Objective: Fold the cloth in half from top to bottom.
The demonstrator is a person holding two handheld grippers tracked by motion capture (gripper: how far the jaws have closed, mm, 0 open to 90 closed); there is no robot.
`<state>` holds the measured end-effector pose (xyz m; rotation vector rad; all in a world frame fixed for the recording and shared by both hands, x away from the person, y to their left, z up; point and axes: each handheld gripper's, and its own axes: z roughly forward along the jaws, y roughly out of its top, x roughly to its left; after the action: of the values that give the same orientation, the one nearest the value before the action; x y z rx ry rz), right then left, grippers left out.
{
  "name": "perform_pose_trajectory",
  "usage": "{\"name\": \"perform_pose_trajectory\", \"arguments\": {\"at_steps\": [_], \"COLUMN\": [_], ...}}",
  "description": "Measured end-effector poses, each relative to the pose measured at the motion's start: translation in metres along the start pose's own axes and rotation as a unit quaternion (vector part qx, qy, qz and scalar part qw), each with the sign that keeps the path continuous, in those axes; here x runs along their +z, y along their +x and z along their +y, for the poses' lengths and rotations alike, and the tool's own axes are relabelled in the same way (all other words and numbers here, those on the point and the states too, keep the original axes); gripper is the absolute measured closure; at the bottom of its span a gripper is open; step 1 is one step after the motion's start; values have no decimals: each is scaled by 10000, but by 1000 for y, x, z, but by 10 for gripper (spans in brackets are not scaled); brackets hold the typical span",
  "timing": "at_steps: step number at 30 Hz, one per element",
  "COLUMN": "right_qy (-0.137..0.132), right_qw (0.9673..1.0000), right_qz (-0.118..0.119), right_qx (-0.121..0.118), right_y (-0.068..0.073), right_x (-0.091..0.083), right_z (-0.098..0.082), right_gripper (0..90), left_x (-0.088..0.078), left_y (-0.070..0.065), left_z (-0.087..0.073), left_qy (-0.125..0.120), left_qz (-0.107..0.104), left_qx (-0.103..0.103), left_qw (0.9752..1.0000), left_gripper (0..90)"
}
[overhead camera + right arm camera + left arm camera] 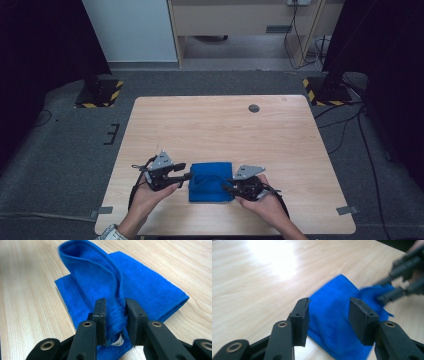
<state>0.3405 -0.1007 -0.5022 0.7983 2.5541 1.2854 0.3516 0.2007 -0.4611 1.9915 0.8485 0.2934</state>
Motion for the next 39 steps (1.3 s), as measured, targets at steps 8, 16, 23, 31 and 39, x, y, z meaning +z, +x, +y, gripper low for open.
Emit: {"name": "perform_pose_trajectory", "arguments": {"at_steps": [8, 16, 23, 31, 39], "right_qy": [116, 77, 1, -305, 120], "right_qw": [9999, 9997, 9995, 9995, 9989], "right_qz": [41, 137, 249, 2, -437], "right_qx": [-112, -164, -180, -97, -97], "right_y": [8, 19, 26, 20, 7], "right_x": [1, -8, -20, -27, -7], "right_z": [-1, 0, 1, 11, 0], "right_gripper": [665, 498, 383, 364, 362], "left_x": [34, 41, 41, 35, 33], "left_y": [12, -1, -11, -23, -30], "left_z": [0, -10, -13, -23, -33], "left_qy": [392, 565, 657, 860, 1103], "left_qz": [206, 145, 98, 105, 145], "left_qx": [-64, 101, 314, 567, 784], "left_qw": [9990, 9982, 9973, 9946, 9907], "left_gripper": [491, 492, 490, 472, 438]}}
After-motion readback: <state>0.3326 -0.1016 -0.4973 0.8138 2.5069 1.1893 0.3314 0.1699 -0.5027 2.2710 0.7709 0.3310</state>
